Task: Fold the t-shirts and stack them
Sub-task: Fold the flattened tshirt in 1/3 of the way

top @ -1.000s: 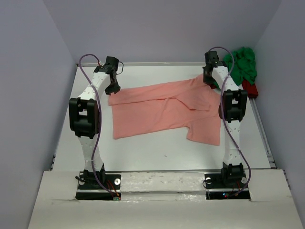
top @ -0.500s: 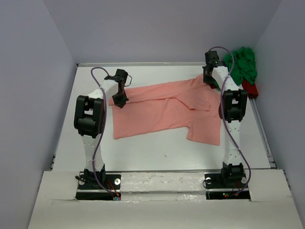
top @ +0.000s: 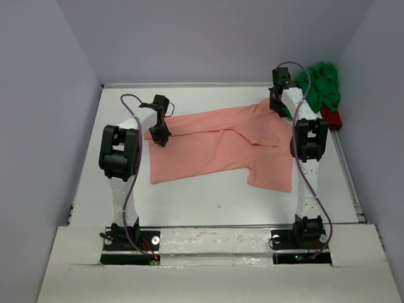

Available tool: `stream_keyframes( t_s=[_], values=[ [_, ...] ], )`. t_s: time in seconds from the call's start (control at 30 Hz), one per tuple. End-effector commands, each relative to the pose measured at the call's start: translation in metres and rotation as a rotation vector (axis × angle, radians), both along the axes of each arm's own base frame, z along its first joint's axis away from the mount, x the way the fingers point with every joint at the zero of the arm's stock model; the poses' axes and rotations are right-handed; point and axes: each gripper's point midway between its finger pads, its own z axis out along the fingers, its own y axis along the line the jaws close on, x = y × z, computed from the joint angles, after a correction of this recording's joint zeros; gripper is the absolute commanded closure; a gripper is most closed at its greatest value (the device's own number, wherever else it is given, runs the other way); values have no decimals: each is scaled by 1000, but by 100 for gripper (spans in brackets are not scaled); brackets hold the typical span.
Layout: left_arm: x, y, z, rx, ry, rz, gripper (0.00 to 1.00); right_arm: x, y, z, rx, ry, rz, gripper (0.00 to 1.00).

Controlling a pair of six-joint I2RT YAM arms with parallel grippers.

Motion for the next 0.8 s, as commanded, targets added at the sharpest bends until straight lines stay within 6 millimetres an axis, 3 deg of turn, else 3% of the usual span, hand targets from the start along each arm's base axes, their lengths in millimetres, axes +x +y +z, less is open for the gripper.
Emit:
stream_keyframes(
  t_s=[0.0, 0.47, 0.77],
  values=[
    [-16, 3, -17, -7, 84, 37, 100, 16, -14, 46, -51, -117, -25, 100],
    [-27, 18, -25, -9, 127, 118, 100, 18, -30, 73, -76, -167, -45, 100],
    [-27, 20, -27, -7, 133, 121, 100, 25, -32, 110, -60, -253, -39, 100]
  ],
)
